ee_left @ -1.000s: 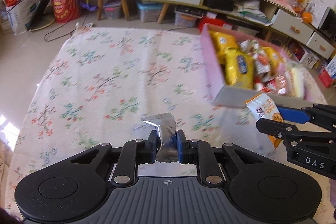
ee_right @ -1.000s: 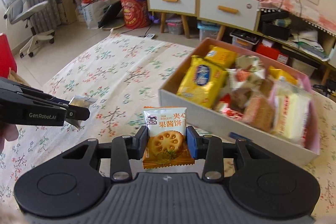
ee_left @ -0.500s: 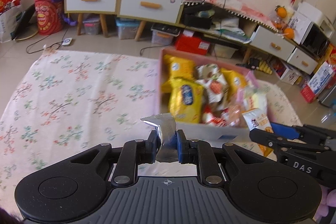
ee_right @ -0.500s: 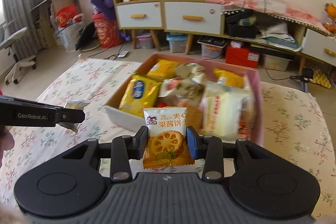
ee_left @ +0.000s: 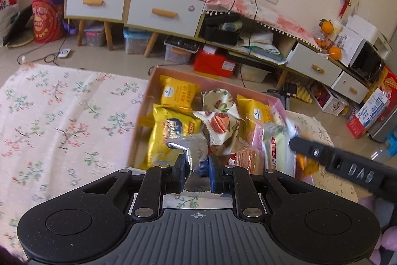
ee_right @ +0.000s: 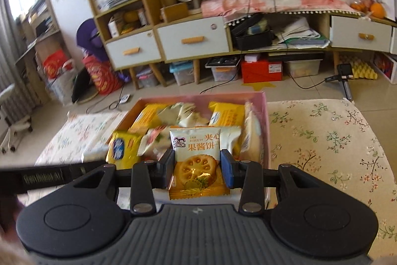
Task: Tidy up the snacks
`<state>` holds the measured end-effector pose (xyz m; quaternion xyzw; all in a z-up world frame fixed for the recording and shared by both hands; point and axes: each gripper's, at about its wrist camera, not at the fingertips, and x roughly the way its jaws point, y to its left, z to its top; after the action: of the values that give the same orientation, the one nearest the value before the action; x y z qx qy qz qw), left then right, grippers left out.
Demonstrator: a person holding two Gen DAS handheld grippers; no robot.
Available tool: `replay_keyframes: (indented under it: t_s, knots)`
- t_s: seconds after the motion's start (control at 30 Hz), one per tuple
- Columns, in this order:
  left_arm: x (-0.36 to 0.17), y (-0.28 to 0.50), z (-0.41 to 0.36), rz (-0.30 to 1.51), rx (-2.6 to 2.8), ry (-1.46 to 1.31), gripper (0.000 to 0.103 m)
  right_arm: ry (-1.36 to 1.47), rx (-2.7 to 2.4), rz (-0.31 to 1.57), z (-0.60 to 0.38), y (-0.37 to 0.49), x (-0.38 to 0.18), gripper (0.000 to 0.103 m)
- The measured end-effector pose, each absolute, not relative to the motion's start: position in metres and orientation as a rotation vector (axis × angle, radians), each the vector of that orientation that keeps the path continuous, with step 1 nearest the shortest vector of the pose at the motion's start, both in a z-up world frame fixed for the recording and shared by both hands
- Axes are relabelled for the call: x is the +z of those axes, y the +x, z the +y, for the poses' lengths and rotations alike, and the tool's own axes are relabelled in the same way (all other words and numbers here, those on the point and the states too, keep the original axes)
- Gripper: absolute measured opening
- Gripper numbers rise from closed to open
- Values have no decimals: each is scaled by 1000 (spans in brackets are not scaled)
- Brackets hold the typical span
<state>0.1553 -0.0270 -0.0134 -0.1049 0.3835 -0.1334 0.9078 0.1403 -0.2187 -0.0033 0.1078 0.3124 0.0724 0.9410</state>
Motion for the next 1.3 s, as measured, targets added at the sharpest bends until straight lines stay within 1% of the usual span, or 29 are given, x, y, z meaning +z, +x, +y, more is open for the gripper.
replay_keyframes:
  t_s: [0.23, 0.57, 0.67, 0.7, 0.77, 0.8, 0.83, 0.9, 0.97, 1.1, 1.17, 1.3]
  knots:
    - [-25, 170, -43, 792, -259, -139, 16, 277, 153, 581, -224, 163, -2, 36]
    - [-33, 185, -54, 782, -284, -120, 18, 275, 150, 609, -214, 189, -21, 36]
    - [-35, 184, -56, 786, -288, -112, 21, 287, 154, 610, -214, 189, -21, 41]
    - [-35, 184, -57, 791, -287, -105, 22, 296, 153, 613, -214, 190, -20, 49]
    - [-34, 183, -57, 794, -290, -97, 27, 310, 149, 611, -215, 188, -19, 58]
    - [-33, 182, -56, 796, -293, -97, 28, 308, 145, 611, -216, 187, -18, 58]
    - [-32, 181, -56, 799, -297, -96, 33, 307, 140, 613, -217, 184, -16, 59]
    - [-29, 176, -57, 804, -304, -87, 39, 310, 129, 615, -219, 180, -13, 65]
    - [-26, 168, -59, 801, -308, -54, 55, 302, 126, 617, -222, 174, -9, 69]
    - [-20, 155, -60, 803, -314, -19, 64, 258, 99, 622, -224, 160, -1, 76]
    - [-14, 145, -59, 788, -311, 3, 75, 252, 86, 624, -227, 153, 3, 79]
    - [-6, 128, -54, 795, -306, 29, 81, 248, 62, 637, -232, 137, 6, 86]
